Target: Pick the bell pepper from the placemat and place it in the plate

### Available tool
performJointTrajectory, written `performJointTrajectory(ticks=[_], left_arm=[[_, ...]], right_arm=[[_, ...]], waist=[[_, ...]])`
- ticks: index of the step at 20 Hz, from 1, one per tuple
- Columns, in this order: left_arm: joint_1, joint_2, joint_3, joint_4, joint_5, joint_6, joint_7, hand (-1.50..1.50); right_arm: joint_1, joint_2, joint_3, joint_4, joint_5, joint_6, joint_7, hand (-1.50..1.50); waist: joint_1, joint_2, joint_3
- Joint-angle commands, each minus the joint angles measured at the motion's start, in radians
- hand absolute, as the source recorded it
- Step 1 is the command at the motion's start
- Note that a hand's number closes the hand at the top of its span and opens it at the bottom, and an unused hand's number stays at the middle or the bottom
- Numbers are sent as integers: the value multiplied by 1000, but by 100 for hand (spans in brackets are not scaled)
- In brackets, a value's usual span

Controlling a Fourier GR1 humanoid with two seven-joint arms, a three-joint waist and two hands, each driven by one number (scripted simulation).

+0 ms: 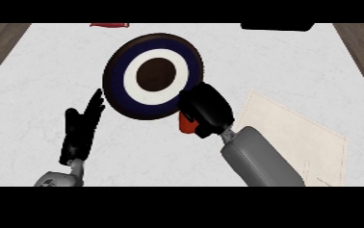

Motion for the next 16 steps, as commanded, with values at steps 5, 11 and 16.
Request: performJointTrajectory(ticks=[5,11,16], left_arm=[[-51,13,23,1,15,-13,37,0],[-13,1,3,8,-6,-17,-7,0],[-70,2,39,32,-10,-10,19,0]], right_arm=[[-142,62,190,-188,91,-208,587,150],[-321,63,326,-181,92,-209,1037,150],[-502,63,307,-40,-15,-228,1123,150]], waist=[[14,7,9],[17,19,9],[-2,24,10]])
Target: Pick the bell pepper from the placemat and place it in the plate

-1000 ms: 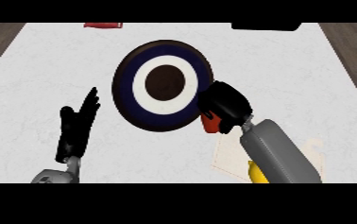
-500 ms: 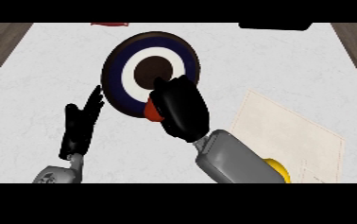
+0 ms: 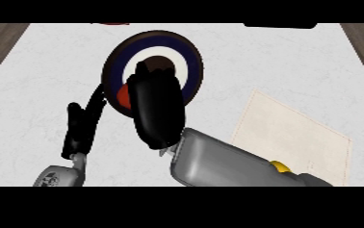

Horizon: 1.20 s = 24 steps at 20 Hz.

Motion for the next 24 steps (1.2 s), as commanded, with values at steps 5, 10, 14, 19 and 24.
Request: performJointTrajectory(ticks=[5,10,14,19,24], left_arm=[[-15,2,34,34,-8,-15,-22,0],[53,-13,12,-65,-21,-2,-2,0],[89,-27,8,-29,-17,-21,-60,0],[3,-30,38,-15,-16,0,12,0],[29,-36,20,-71,-33,-3,38,0]], right_arm=[[-161,2,16,249,-142,-125,70,150],[-191,2,-46,368,-221,-83,-26,150],[-159,3,-95,454,-348,-40,-149,150],[-143,3,-117,528,-504,106,-242,150],[-162,3,-161,663,-557,101,-427,-150]], waist=[[-11,7,1],[-15,4,1],[-16,8,1],[-21,10,1],[-14,9,2]])
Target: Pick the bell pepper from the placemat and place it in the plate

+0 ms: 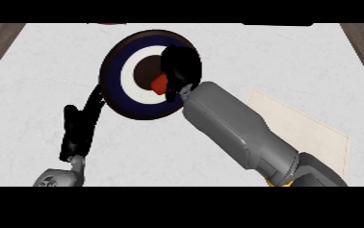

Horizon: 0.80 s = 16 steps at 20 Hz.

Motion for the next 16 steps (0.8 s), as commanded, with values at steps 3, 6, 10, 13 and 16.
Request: performJointTrajectory(ticks=[3,6,10,13,16], left_arm=[[20,-16,1,-16,-9,4,-4,0],[53,-13,-2,21,-10,-12,-64,0],[52,7,27,15,14,-30,-57,0],[32,-9,22,16,-6,-1,-29,0],[9,26,63,-8,20,-29,5,0]], right_arm=[[35,-10,-72,-3,-56,51,-245,-150],[62,0,-118,-46,-124,-91,-359,-150],[138,0,-245,-207,-269,-202,-505,-150],[187,0,-341,-223,-357,-160,-609,-150],[250,-12,-379,-256,-409,-95,-663,-150]], waist=[[-22,-6,0],[-5,0,1],[-16,-2,2],[-28,-3,2],[-28,-6,1]])
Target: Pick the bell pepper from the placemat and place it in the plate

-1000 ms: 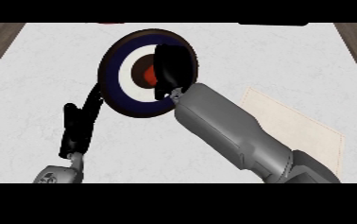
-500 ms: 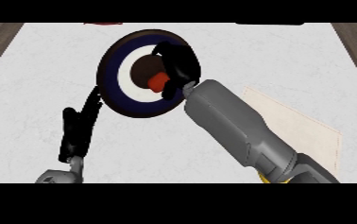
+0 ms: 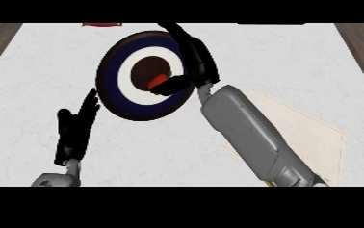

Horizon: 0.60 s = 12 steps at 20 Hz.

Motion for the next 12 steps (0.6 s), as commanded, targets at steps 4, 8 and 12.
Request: performJointTrajectory(ticks=[4,8,12], left_arm=[[-1,-34,-1,22,-30,16,-13,0],[-47,-71,-12,61,-74,42,-18,0],[-29,-38,21,5,-46,-18,23,0]], right_arm=[[138,-38,-91,-66,-104,149,-174,-150],[148,-24,-120,-45,-88,179,-248,-150],[101,4,-103,38,-100,141,-307,-150]], waist=[[-6,-3,-1],[-6,-2,-1],[2,-1,-1]])
